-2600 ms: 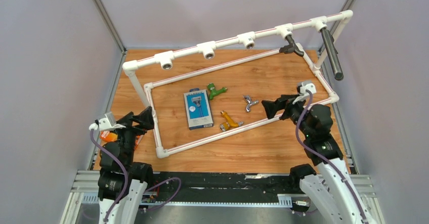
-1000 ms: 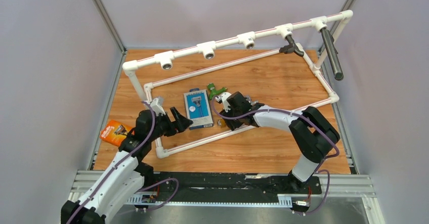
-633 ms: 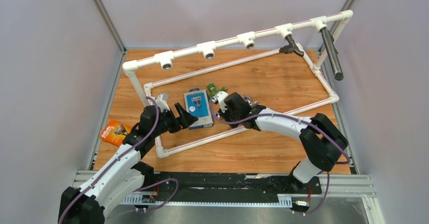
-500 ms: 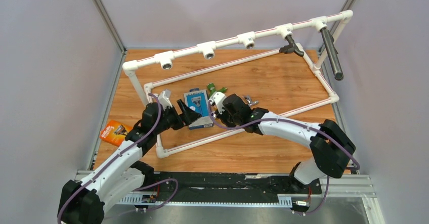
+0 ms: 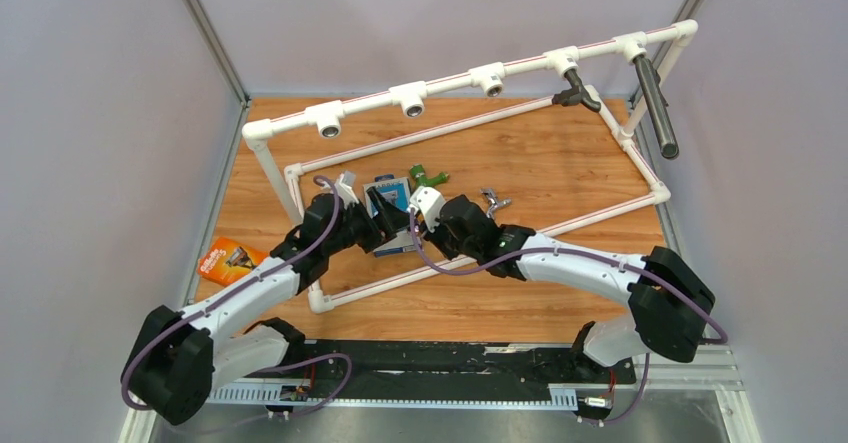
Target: Install the water faucets
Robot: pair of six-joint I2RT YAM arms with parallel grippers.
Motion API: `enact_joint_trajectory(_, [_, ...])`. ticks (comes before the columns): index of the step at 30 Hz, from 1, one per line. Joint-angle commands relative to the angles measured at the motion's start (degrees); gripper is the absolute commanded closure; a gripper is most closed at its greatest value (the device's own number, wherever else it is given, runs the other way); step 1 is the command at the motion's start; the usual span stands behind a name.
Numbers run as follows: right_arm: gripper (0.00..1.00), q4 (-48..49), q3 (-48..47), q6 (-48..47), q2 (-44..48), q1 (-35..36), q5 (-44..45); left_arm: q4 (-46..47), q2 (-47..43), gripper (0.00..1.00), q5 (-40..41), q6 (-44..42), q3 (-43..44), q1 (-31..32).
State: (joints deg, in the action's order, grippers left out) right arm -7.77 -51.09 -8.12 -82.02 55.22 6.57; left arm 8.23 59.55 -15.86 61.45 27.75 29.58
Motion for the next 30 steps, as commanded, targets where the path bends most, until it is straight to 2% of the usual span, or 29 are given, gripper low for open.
enact_joint_trajectory(1, [1.00, 6.45, 1.25, -0.84, 1.43, 1.03, 2.31, 3.72, 2.94, 0.05, 2.93, 6.30, 2.66, 2.41])
enact_joint_trajectory(7, [1.00, 8.90, 2.13, -1.46, -0.33, 2.26, 4.15, 6.09, 8.99, 0.06, 5.22, 11.06, 3.01, 3.81])
enact_joint_trajectory(9, [1.00, 9.53, 2.57, -1.72, -0.34, 2.70, 4.33, 7.23, 10.75, 0.11, 4.43, 12.20, 3.45, 4.08])
enact_joint_trajectory(12, [1.00, 10.84, 3.45, -2.07, 0.01, 3.22, 5.29, 9.34, 12.08, 0.32, 3.47, 13.34, 3.63, 4.87])
enact_joint_trajectory(13, [1.00, 11.28, 3.80, -2.16, 0.19, 3.40, 5.65, 9.52, 12.17, 0.47, 3.20, 13.52, 3.72, 5.13])
enact_joint_trajectory(14, [1.00, 11.63, 4.07, -2.25, 0.37, 3.49, 5.74, 9.96, 12.08, 0.55, 3.11, 13.69, 3.72, 5.22])
enact_joint_trajectory(15, [1.00, 11.99, 4.33, -2.34, 0.80, 3.49, 5.82, 10.05, 11.65, 0.73, 2.94, 13.87, 3.54, 5.31])
enact_joint_trajectory(16, [1.00, 12.42, 4.68, -2.51, 1.16, 3.58, 5.91, 10.05, 11.21, 0.82, 2.76, 14.13, 3.37, 5.31])
enact_joint_trajectory(17, [1.00, 12.69, 4.95, -2.60, 1.68, 3.66, 6.17, 9.88, 10.33, 1.00, 2.94, 14.22, 3.37, 5.31])
enact_joint_trajectory(19, [1.00, 13.39, 5.65, -3.04, 2.91, 4.10, 7.31, 8.56, 8.40, 1.00, 3.90, 14.57, 2.93, 5.31])
enact_joint_trajectory(20, [0.93, 14.00, 6.09, -3.30, 3.96, 4.63, 8.62, 7.86, 7.87, 1.00, 4.34, 15.10, 2.32, 5.31])
enact_joint_trajectory(21, [0.79, 14.71, 6.70, -4.00, 4.84, 5.15, 10.38, 7.42, 6.21, 1.00, 5.39, 15.80, 1.96, 5.40])
enact_joint_trajectory(22, [0.71, 15.32, 7.31, -4.79, 6.07, 5.68, 11.00, 6.72, 5.41, 1.00, 5.83, 16.07, 1.26, 5.31])
enact_joint_trajectory(23, [0.50, 16.63, 8.28, -6.02, 7.56, 6.64, 12.40, 5.67, 2.88, 1.00, 6.88, 16.68, 0.65, 5.31])
enact_joint_trajectory(24, [0.39, 18.04, 9.42, -7.25, 8.44, 7.26, 13.46, 5.22, 2.24, 1.00, 7.59, 17.03, 0.55, 5.31])
enact_joint_trajectory(26, [0.29, 20.59, 11.27, -9.36, 10.29, 8.49, 14.87, 4.43, 0.66, 1.00, 7.77, 17.30, 0.20, 5.31])
enact_joint_trajectory(30, [0.19, 22.09, 11.89, -12.52, 10.83, 10.34, 18.03, 3.11, -1.98, 1.00, 7.16, 17.47, 0.20, 5.31])
